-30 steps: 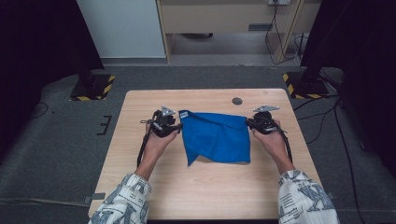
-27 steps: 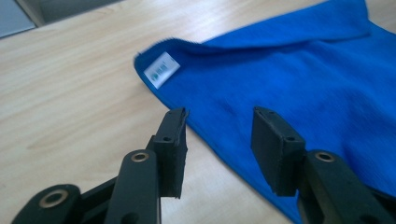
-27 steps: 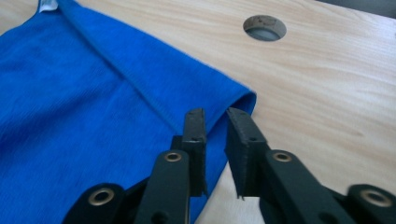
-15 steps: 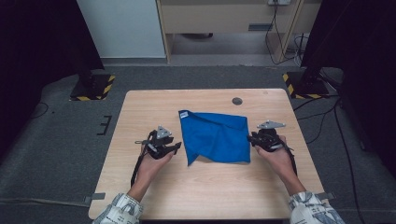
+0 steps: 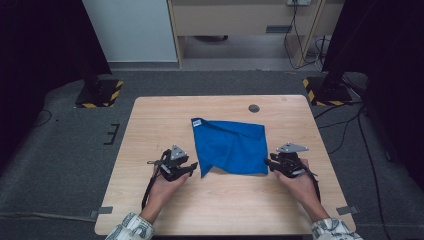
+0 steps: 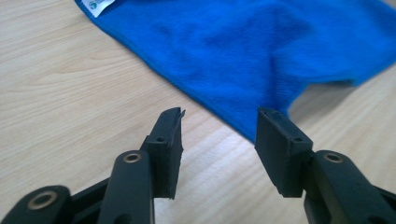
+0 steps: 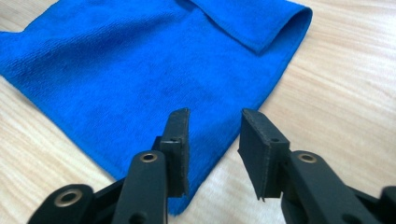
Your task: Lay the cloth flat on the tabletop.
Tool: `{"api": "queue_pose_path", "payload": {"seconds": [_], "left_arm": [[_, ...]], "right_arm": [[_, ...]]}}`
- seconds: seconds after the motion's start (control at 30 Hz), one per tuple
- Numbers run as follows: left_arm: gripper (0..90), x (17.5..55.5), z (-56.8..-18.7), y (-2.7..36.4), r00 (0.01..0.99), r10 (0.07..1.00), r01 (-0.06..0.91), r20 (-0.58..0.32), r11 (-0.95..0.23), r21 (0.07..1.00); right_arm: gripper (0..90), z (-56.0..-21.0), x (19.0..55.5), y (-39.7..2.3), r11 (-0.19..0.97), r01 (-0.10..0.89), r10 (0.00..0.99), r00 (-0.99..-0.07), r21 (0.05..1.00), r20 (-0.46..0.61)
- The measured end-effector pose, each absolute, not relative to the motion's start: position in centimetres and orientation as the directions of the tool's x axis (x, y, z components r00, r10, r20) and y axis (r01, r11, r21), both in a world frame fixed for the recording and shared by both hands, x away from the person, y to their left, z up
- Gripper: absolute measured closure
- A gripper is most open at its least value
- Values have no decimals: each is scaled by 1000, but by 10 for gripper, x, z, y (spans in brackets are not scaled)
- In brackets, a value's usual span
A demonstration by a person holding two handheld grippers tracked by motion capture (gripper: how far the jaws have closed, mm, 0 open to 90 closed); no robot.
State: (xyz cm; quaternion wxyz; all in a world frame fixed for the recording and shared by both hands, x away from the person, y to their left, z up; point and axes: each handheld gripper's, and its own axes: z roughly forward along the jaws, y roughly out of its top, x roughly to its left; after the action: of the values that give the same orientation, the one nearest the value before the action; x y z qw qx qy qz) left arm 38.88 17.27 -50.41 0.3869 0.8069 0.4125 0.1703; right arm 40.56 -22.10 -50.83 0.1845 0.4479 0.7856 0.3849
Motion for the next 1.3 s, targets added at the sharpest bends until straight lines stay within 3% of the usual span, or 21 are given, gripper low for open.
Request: {"api": "queue_pose_path", "payload": {"seconds": [0.5, 0.77, 1.07, 1.3], "left_arm": [[370, 368, -517, 156, 663, 746, 511, -56, -396, 763], [362, 371, -522, 150, 671, 740, 511, -46, -417, 752], [398, 373, -525, 143, 684, 729, 488, -18, -439, 754], [546, 376, -530, 138, 689, 725, 489, 6, -470, 735]], "right_arm": [[409, -516, 382, -209, 339, 539, 825, -565, 771, 32], [305, -525, 385, -206, 371, 571, 821, -570, 733, 29], [436, -531, 386, -201, 402, 574, 814, -581, 714, 8], [614, -530, 387, -201, 399, 566, 815, -580, 722, 5]]}}
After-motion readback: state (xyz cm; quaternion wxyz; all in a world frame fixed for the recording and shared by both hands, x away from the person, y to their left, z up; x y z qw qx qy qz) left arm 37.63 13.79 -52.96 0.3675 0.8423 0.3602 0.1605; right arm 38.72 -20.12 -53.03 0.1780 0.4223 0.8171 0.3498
